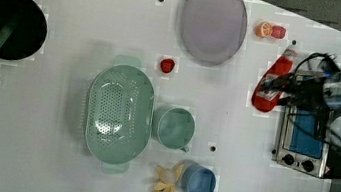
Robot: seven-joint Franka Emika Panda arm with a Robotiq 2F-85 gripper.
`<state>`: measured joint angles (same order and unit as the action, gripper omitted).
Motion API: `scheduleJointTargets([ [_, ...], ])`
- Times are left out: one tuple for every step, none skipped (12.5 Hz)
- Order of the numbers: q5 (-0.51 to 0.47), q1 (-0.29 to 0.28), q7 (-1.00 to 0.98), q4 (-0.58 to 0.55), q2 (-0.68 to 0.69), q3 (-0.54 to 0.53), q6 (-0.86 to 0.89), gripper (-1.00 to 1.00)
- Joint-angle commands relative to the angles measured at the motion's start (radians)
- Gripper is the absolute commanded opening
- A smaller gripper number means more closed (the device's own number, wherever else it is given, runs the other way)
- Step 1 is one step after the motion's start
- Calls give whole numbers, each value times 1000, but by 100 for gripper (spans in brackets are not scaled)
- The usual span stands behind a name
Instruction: Pick ketchup from strainer and place it on the table
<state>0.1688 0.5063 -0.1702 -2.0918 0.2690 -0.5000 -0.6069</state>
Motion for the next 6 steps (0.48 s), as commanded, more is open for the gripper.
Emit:
scheduleJointTargets([
  [24, -12, -57, -94, -13, 1, -122, 18],
  [41, -12, -57, -126, -6, 4, -152, 18],
  [61, -12, -56, -151, 5, 7, -178, 24],
  [85, -12, -51, -169, 22, 9, -199, 43],
  [115, -12, -50, -183, 38, 11, -208, 65],
  [127, -12, -50, -184, 44, 12, -217, 87],
])
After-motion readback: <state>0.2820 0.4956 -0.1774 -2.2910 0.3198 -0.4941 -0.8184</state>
